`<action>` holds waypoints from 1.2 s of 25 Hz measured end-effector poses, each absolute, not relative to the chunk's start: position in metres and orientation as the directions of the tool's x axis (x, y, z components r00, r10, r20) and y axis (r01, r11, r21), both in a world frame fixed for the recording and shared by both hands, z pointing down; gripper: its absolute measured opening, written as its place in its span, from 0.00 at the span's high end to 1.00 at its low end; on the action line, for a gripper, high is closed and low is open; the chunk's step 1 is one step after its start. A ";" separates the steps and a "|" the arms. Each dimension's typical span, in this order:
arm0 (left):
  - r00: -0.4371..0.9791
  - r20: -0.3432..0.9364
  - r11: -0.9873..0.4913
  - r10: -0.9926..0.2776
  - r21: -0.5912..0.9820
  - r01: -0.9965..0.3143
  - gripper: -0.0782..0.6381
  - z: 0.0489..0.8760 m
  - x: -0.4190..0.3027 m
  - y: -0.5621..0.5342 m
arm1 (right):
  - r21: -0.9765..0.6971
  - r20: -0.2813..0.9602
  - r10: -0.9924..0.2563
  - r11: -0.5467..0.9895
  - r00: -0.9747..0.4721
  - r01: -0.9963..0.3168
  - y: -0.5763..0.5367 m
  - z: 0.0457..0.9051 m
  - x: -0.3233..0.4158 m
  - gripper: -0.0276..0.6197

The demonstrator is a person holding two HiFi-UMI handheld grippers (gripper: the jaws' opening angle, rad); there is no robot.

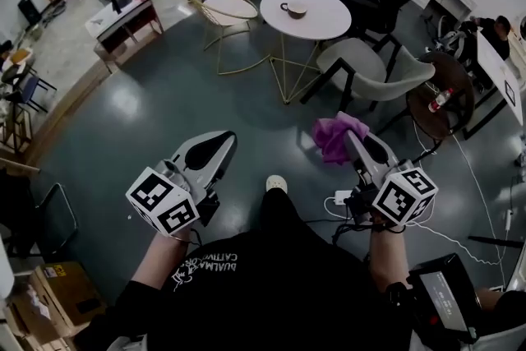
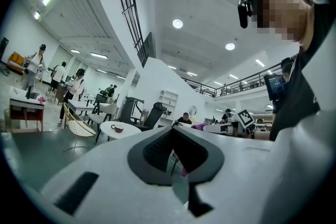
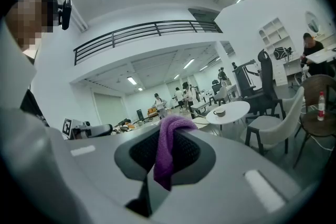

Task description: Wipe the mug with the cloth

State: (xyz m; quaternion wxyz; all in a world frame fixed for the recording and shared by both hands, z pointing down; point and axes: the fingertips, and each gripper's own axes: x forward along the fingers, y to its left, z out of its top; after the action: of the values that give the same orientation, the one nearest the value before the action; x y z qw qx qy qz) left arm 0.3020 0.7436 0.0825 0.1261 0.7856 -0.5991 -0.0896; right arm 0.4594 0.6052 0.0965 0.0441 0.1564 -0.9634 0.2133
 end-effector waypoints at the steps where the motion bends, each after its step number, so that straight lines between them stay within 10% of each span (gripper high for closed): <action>1: 0.269 0.011 -0.253 -0.963 0.307 -0.918 0.89 0.083 0.300 0.735 | -0.398 0.152 -0.277 0.861 -0.949 -0.316 0.598 0.098 0.455 0.89; 30: 0.237 0.029 -0.215 -0.971 0.326 -0.921 0.89 0.099 0.165 0.443 | -0.375 0.223 -0.166 0.895 -0.961 -0.242 0.308 0.136 0.296 0.89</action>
State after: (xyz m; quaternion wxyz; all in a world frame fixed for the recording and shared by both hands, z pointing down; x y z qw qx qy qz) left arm 0.1652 0.4431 0.0992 0.1387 0.7743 -0.6107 -0.0908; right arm 0.2957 0.3079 0.1360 0.0928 0.1051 -0.9690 0.2036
